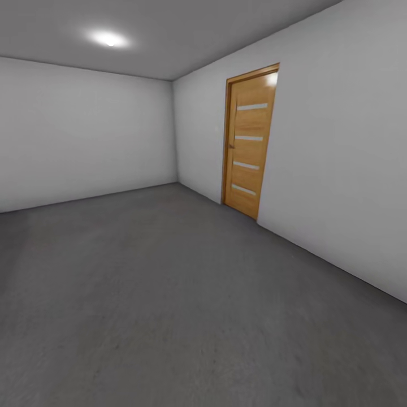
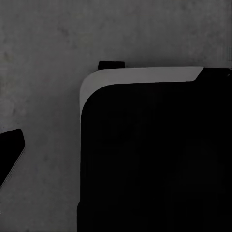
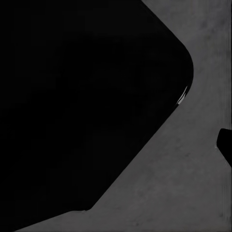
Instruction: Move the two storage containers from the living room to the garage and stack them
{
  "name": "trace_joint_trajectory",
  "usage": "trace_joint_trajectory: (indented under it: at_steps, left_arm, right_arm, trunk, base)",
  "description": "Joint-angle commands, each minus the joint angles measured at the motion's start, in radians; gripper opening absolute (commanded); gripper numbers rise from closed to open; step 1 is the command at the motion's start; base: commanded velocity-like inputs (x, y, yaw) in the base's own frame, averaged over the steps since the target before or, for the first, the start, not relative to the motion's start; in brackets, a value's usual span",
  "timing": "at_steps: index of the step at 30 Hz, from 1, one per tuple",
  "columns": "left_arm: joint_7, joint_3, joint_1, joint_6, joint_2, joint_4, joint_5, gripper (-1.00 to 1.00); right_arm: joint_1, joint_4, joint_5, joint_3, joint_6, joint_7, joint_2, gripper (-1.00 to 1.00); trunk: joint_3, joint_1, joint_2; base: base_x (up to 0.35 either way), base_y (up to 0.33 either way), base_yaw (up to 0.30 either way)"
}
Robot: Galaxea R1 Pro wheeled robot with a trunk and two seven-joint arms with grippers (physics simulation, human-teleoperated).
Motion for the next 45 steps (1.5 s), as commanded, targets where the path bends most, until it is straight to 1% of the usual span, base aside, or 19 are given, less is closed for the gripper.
trace_joint_trajectory:
  at_steps: [1, 45]
  left_arm:
    - [-0.001, 0.001, 0.0, -0.002, 0.0, 0.0, 0.002, 1.0]
    - [-0.001, 0.001, 0.0, -0.001, 0.0, 0.001, 0.002, 1.0]
  right_arm:
    - [0.0, 0.0, 0.0, 0.001, -0.003, 0.0, 0.0, 1.0]
    - [0.0, 0.001, 0.0, 0.001, -0.003, 0.0, 0.0, 1.0]
  trunk:
    - [-0.001, 0.001, 0.0]
    - [-0.001, 0.001, 0.0]
  base:
    - [0.322, 0.0, 0.0]
    - [0.322, 0.0, 0.0]
